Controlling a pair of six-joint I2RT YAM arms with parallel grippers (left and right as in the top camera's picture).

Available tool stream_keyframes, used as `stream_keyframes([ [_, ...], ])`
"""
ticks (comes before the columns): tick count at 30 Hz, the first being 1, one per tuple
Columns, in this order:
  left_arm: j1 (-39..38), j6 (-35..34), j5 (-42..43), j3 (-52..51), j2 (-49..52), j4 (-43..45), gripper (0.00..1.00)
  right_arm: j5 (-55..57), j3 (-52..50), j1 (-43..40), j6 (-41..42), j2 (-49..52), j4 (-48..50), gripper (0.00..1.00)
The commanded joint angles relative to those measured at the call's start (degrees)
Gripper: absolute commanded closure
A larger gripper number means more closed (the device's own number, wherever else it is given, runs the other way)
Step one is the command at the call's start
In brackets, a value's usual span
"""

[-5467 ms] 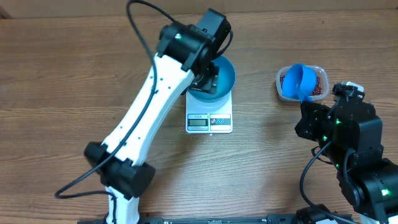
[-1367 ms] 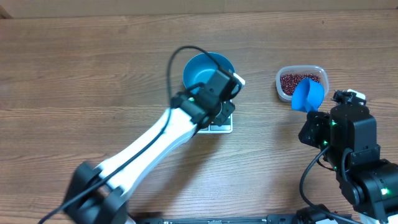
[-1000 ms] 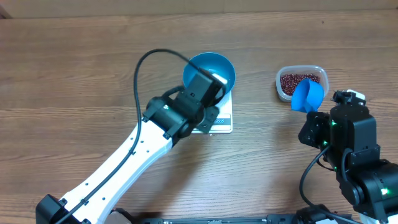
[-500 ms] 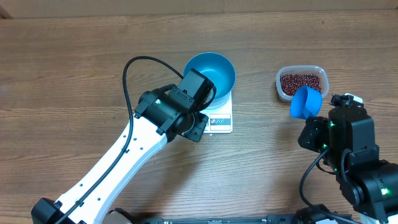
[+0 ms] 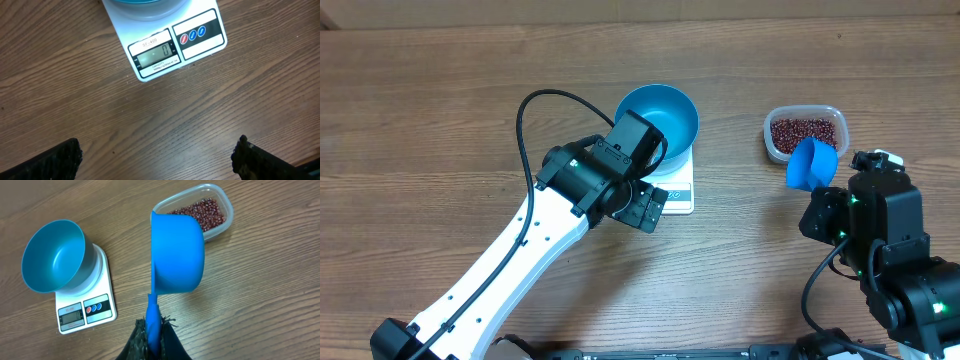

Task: Scoop item into bowl and weigh 150g on scale
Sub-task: 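Lower the held scoop into the red bean tub with the right gripper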

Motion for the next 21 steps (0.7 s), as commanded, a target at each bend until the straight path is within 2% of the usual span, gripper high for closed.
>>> stream_keyframes([
  [1,0.0,-0.4,-0.6,1.2,-0.3,-0.1,0.0,0.4,1.7,0.1,-0.7,-0.2,0.6,0.96],
  [7,0.0,-0.4,-0.6,1.2,-0.3,-0.1,0.0,-0.1,5.0,0.2,-5.3,2.8,2.5,0.96],
  [12,0.0,-0.4,-0.6,1.2,-0.3,-0.1,0.0,2.0,17.7,0.2,-12.5,15.7,-0.1,0.96],
  [17,0.0,-0.4,-0.6,1.2,-0.3,-0.1,0.0,12.8,34.2,0.2,-16.1,31.4,-6.6,0.96],
  [21,0.0,-0.4,-0.6,1.2,-0.3,-0.1,0.0,18.3,41.6,0.2,-18.5,40.8,-10.8,0.96],
])
